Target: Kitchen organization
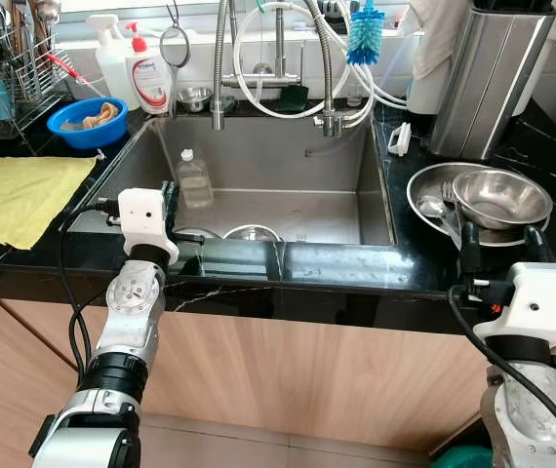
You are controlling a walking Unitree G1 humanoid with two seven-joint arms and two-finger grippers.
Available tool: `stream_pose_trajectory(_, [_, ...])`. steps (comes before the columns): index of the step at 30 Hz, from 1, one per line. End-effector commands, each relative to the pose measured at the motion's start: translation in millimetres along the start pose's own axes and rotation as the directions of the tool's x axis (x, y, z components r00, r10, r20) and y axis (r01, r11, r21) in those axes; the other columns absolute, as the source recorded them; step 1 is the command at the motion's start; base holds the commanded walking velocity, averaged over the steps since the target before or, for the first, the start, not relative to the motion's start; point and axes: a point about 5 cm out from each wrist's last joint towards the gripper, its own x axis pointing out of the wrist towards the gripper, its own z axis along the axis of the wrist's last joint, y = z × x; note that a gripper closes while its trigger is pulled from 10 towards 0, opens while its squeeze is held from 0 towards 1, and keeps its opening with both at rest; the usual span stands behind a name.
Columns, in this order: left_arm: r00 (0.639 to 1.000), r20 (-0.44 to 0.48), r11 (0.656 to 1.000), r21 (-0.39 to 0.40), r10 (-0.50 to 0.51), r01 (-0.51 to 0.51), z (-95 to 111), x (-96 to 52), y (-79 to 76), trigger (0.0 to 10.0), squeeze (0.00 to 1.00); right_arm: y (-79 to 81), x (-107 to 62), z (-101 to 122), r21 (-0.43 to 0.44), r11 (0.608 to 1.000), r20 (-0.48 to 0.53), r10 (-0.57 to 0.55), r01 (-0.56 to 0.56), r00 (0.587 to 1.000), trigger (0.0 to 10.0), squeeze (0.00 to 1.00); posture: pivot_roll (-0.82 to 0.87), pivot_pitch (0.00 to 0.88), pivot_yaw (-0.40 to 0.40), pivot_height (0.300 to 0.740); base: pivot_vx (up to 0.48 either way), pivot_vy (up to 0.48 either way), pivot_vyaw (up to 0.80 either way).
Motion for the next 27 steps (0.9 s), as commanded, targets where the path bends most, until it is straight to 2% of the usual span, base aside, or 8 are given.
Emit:
stream_pose_trajectory(1, [1.000,-0.005,1.000,0.010,-0.008,0.008,-0.1,-0.8,0.2,10.0,0.00,1.6,4.4,-1.1,0.012,1.000,-0.010,0.020,-0.020,1.000,10.0,0.00,-0.07,0.000,0.083,0.740,0.000,0.000,0.00])
stream_pose_trajectory(14, [1.000,-0.002,1.000,0.011,-0.006,0.006,0.4,-0.6,0.9,10.0,0.00,14.0,6.7,-10.5,0.022,0.992,-0.082,0.125,-0.123,0.989,10.0,0.00,-0.06,0.000,0.080,0.740,0.000,0.000,0.00])
stream_pose_trajectory(23, [1.000,0.000,1.000,0.010,-0.007,0.007,0.5,-0.5,0.1,10.0,0.00,12.1,7.9,-15.2,0.017,0.993,-0.114,0.115,-0.114,0.987,9.9,0.00,-0.06,0.000,0.077,0.740,0.000,0.000,0.00])
stream_pose_trajectory(24, [1.000,0.000,1.000,0.010,-0.007,0.007,0.5,-0.6,0.0,10.0,0.00,11.9,7.9,-15.2,0.019,0.993,-0.114,0.115,-0.114,0.987,5.5,0.00,-0.06,0.000,0.077,0.740,0.000,0.000,0.00])
stream_pose_trajectory(25, [1.000,0.000,1.000,0.010,-0.006,0.006,0.4,-0.8,-0.1,10.0,0.00,11.5,7.9,-15.3,0.018,0.993,-0.116,0.114,-0.113,0.987,4.2,0.00,-0.06,0.000,0.077,0.740,0.000,0.000,0.00])
stream_pose_trajectory(26, [1.000,-0.001,1.000,0.010,-0.006,0.006,0.3,-0.9,-0.1,10.0,0.00,11.4,7.9,-15.3,0.018,0.994,-0.116,0.114,-0.112,0.987,1.4,0.00,-0.06,0.000,0.077,0.740,0.000,0.000,0.00])
stream_pose_trajectory(27, [1.000,-0.002,1.000,0.010,-0.006,0.006,0.1,-1.1,0.0,10.0,0.00,11.4,7.9,-15.3,0.018,0.993,-0.116,0.114,-0.113,0.987,0.0,0.00,-0.06,0.000,0.076,0.740,0.000,0.000,0.00])
